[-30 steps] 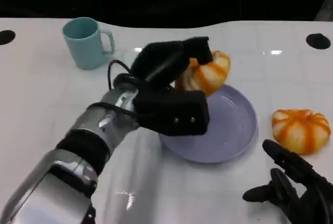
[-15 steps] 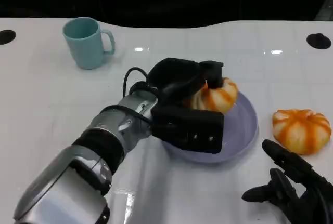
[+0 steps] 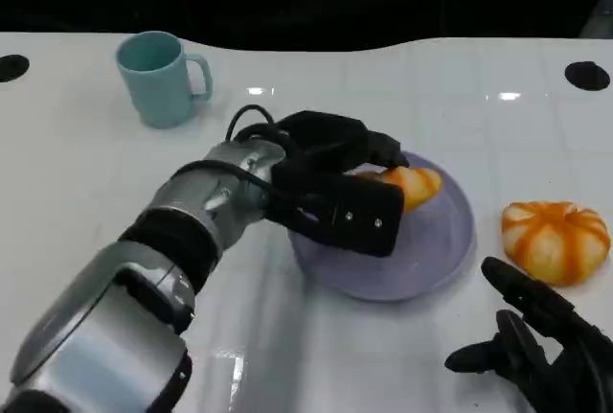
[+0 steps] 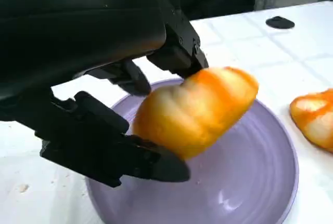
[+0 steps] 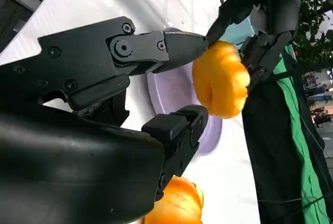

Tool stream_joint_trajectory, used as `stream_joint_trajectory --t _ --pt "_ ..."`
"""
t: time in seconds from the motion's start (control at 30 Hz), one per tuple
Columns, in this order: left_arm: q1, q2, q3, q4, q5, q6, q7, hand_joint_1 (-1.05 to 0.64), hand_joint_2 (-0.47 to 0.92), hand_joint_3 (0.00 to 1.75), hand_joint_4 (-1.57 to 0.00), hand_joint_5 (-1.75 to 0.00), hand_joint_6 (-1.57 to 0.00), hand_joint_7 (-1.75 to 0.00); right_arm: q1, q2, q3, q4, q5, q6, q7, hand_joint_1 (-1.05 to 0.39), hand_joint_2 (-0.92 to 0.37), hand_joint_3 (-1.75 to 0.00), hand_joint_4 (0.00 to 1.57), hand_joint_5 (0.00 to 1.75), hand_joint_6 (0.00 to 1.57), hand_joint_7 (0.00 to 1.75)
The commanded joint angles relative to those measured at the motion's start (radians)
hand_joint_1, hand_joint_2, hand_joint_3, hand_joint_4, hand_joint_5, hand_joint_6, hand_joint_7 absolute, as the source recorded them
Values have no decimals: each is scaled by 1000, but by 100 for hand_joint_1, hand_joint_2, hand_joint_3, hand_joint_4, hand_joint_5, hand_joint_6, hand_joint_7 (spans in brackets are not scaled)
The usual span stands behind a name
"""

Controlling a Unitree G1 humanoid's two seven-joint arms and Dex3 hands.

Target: Grasp the bread from the table and place it into the plate.

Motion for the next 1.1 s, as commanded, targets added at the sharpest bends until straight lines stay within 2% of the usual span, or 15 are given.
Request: stream_joint_trajectory --t 0.03,0.3,0.47,0.63,0.77,0.93,1.07,1.1 --pt "-34 49 31 -55 -45 1 -137 -94 92 58 -27 -8 -38 0 -2 -18 -7 7 0 -23 8 -75 -92 -32 85 97 116 5" --pt "-11 104 92 -141 -135 2 -295 -95 92 63 -25 -7 -36 0 -2 -14 -9 7 -13 -28 -1 -76 -92 -33 84 100 116 6" --pt "10 134 116 -194 -162 12 -331 -94 92 62 -27 -7 -37 -1 -4 -17 -11 11 -14 -28 0 -76 -92 -33 84 101 117 6" --pt "87 169 184 -274 -245 13 -340 -86 92 56 -31 -9 -41 -2 -2 -16 -10 10 -17 -29 -4 -76 -92 -33 83 102 116 6" --pt "181 157 284 -307 -394 -20 -355 -78 92 51 -37 -12 -44 -3 -1 -14 -10 7 -14 -27 -6 -76 -92 -33 83 102 116 6" --pt "321 126 400 -418 -584 52 -391 -71 92 49 -49 -20 -47 -4 1 -15 -10 2 -13 -23 -8 -76 -92 -33 82 102 115 6" --pt "437 98 480 -515 -739 94 -432 -69 92 56 -56 -27 -50 -5 3 -14 -13 -2 -2 -18 -4 -75 -92 -33 82 102 116 6" --pt "463 88 499 -548 -783 139 -441 -69 92 56 -56 -28 -50 -5 3 -15 -13 -2 0 -16 -2 -75 -92 -33 82 102 116 6"
